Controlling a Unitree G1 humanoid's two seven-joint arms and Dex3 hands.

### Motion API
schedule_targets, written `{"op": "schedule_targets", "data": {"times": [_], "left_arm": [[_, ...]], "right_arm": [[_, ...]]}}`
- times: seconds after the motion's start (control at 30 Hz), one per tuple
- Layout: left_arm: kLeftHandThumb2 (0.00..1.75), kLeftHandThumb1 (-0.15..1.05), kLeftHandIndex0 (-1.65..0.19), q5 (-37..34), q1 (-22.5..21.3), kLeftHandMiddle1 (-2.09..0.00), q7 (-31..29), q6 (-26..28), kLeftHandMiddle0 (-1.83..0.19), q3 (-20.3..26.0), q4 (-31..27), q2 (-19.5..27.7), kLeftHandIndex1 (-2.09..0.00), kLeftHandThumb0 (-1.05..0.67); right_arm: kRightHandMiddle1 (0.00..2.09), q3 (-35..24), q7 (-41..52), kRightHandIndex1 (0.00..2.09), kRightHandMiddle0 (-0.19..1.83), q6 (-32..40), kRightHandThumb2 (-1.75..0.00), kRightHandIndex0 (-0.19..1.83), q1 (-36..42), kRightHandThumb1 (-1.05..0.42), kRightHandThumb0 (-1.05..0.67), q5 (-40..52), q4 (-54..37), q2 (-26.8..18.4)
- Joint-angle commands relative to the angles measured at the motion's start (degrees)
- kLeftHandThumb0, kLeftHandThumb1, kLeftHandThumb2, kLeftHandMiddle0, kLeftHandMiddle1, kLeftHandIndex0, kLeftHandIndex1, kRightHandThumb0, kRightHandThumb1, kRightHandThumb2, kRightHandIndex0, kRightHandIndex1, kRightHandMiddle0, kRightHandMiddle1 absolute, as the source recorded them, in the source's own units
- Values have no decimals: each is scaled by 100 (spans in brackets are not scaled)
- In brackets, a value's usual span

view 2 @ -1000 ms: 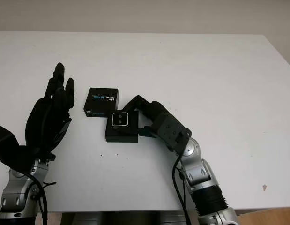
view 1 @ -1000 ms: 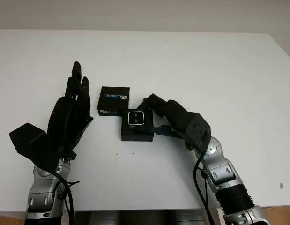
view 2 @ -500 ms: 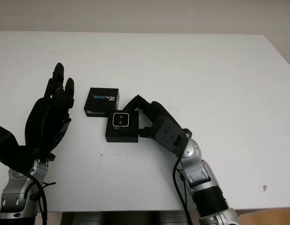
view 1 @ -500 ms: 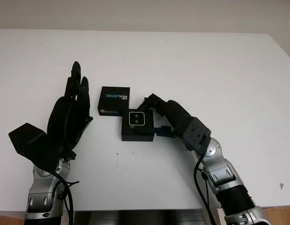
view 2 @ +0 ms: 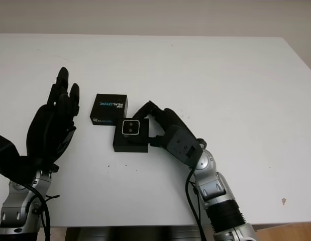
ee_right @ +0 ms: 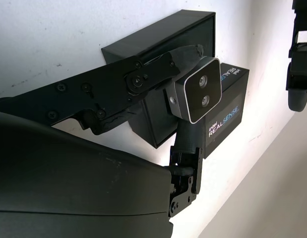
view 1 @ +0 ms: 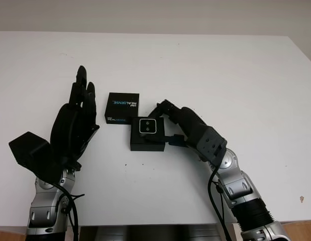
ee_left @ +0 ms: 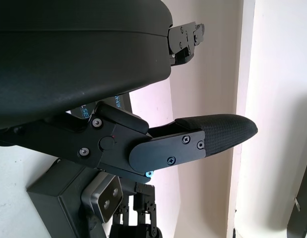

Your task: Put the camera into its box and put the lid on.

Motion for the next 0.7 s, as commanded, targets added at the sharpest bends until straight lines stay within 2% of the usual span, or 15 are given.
{"op": "schedule_targets", "data": {"times": [0.0,0.37,0.4,0.5,0.67], "left_arm": [[63,105,19,6,57,0,-4,-21,19,6,-89,8,0,-83],[63,105,19,8,33,0,-1,-47,19,-3,-49,-5,0,-83],[63,105,19,11,45,0,9,-40,19,-3,-70,-8,0,-83],[63,105,19,-3,60,0,9,-26,19,2,-96,-13,0,-83],[64,105,19,1,64,0,-4,-31,19,2,-83,-3,0,-83]], "right_arm": [[172,-57,-61,6,28,-86,-5,18,19,-104,-48,-7,33,3],[171,3,12,5,26,-64,-5,17,29,-104,-48,-52,6,-64],[163,12,77,5,21,-26,-5,16,27,-104,-48,-41,-11,-81],[121,31,239,3,12,90,-5,8,20,-100,-52,-34,-59,-122],[72,98,394,3,11,193,-5,-3,4,-97,-56,-145,-115,-193]]}}
